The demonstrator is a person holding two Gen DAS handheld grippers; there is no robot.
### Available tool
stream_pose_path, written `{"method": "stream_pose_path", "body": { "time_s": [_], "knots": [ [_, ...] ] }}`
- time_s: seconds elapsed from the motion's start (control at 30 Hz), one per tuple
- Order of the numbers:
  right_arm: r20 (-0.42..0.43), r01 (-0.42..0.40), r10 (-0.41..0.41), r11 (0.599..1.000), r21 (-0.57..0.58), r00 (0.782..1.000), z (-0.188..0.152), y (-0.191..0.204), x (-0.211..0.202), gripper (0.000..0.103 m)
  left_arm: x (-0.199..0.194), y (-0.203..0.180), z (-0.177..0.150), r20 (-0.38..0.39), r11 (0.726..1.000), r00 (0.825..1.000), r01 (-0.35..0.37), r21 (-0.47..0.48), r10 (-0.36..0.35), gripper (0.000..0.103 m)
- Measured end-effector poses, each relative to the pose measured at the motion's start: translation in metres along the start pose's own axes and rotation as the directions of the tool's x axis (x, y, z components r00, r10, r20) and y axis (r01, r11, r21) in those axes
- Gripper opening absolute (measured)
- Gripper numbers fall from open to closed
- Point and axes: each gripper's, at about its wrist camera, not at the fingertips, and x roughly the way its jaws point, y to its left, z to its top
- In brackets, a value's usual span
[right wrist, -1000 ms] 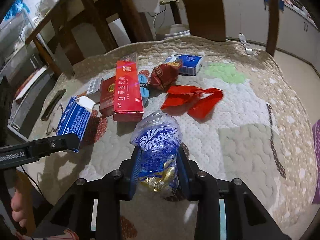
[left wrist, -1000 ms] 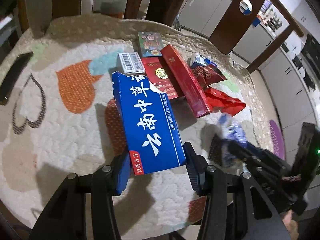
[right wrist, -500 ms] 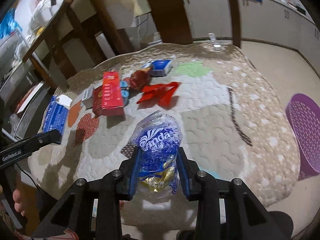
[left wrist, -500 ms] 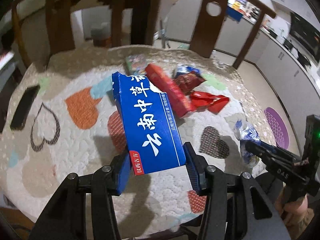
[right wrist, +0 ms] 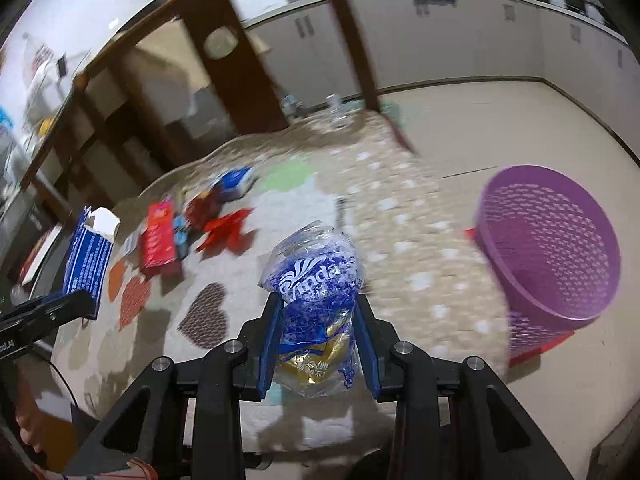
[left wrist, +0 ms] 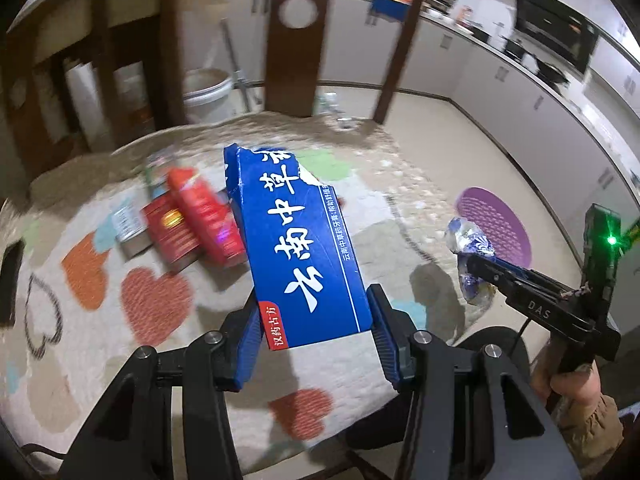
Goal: Collect trash
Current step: 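Carry the blue box and Wanda bag over the purple basket with both grippers, then open both grippers to drop the box and bag into the purple basket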
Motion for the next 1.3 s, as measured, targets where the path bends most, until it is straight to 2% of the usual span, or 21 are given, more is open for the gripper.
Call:
{"method": "stream_pose_path", "body": {
  "time_s": [0.33, 0.63, 0.83, 1.03, 1.1, 1.2, 1.27, 1.3],
  "knots": [
    [0.064, 0.082, -0.089, 0.990, 0.114, 0.994, 0.014, -0.079, -0.026, 0.038, 0.041, -0.088, 0.045, -0.028, 0.983, 0.994, 0.107, 0.149, -0.104, 0.048],
    [0.096, 0.180, -0.201, 0.964, 0.197, 0.975, 0.029, -0.151, -0.040, 0.038, 0.103, -0.181, 0.081, -0.109, 0.944, 0.972, 0.227, 0.239, -0.206, 0.048],
    [0.078, 0.202, -0.228, 0.946, 0.254, 0.971, 0.035, -0.195, -0.036, 0.038, 0.147, -0.225, 0.099, -0.170, 0.927, 0.956, 0.278, 0.252, -0.240, 0.048],
    [0.065, 0.205, -0.230, 0.942, 0.266, 0.971, 0.039, -0.214, -0.026, 0.038, 0.178, -0.251, 0.108, -0.212, 0.914, 0.943, 0.308, 0.264, -0.257, 0.049],
    [0.065, 0.199, -0.223, 0.942, 0.269, 0.973, 0.041, -0.218, -0.024, 0.040, 0.182, -0.254, 0.109, -0.208, 0.915, 0.942, 0.311, 0.259, -0.262, 0.049],
    [0.076, 0.194, -0.222, 0.941, 0.277, 0.972, 0.041, -0.222, -0.024, 0.045, 0.185, -0.255, 0.109, -0.218, 0.912, 0.937, 0.325, 0.251, -0.274, 0.059],
    [0.084, 0.192, -0.224, 0.939, 0.284, 0.971, 0.041, -0.223, -0.025, 0.062, 0.184, -0.253, 0.108, -0.212, 0.915, 0.939, 0.320, 0.246, -0.271, 0.061],
    [0.093, 0.196, -0.231, 0.938, 0.286, 0.969, 0.041, -0.223, -0.027, 0.065, 0.184, -0.252, 0.107, -0.214, 0.916, 0.938, 0.320, 0.241, -0.272, 0.061]
  ]
}}
